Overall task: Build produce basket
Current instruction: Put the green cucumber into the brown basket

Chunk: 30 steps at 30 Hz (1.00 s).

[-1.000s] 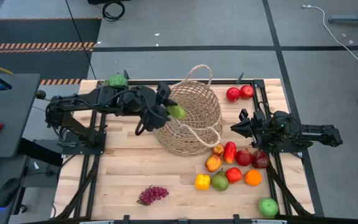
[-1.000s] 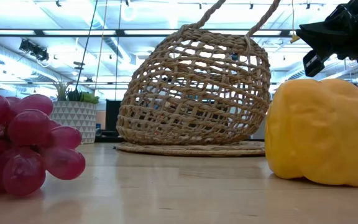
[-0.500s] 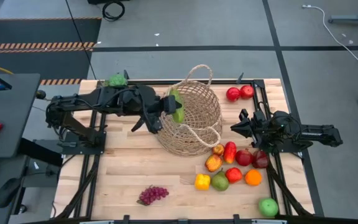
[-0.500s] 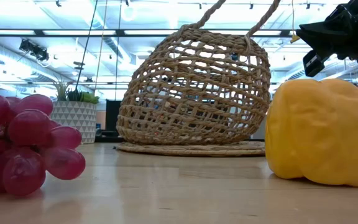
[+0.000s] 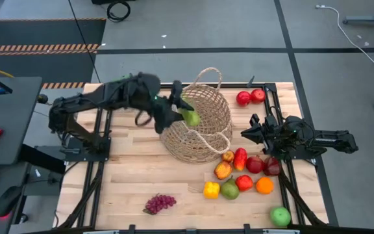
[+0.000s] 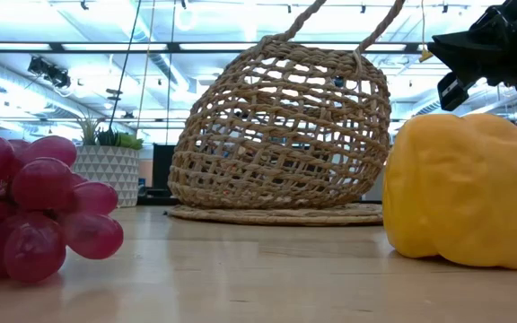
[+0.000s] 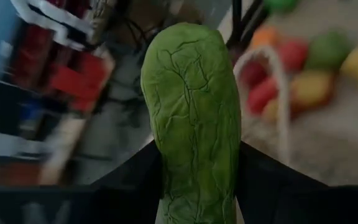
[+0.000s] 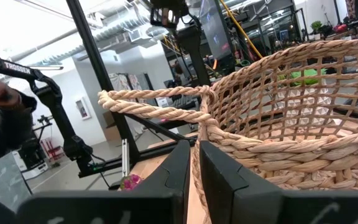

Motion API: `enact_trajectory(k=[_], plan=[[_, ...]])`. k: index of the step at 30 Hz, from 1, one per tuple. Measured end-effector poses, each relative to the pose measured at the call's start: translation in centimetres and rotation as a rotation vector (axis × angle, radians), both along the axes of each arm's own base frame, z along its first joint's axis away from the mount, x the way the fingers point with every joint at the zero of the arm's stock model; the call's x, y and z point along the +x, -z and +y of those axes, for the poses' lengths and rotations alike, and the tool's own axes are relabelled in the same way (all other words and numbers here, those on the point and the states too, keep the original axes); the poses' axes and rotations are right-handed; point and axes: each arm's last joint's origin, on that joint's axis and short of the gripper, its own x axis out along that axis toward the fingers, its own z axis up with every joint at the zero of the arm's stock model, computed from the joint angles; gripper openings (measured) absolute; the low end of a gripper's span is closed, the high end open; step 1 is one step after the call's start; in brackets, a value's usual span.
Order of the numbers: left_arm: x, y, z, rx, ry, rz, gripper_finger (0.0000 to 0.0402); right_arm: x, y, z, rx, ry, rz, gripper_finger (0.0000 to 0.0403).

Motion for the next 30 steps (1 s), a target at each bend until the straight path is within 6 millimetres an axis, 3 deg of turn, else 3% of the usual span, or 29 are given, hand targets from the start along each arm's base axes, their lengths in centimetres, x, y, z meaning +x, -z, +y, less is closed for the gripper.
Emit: enact_trajectory(k=[5,13,21,30], plan=[[-0.4,0.6,3.6,-0.345,0.031,0.060,0.0167,0.0,0.0,0.0,0.000,0.000,0.000,0.0041],[0.1,2.0,7.3,-0.743,0.061,0.153,0.0167,0.0,0.0,0.0,0.000,0.000,0.000,0.0041],[1.4,3.5,9.3,-1.113,-0.043,0.271,0.0167,0.0,0.0,0.0,0.000,0.000,0.000,0.0041],[1.8,3.4,9.6,-1.232,-0.127,0.271,0.0167,0.0,0.0,0.0,0.000,0.000,0.000,0.0041]])
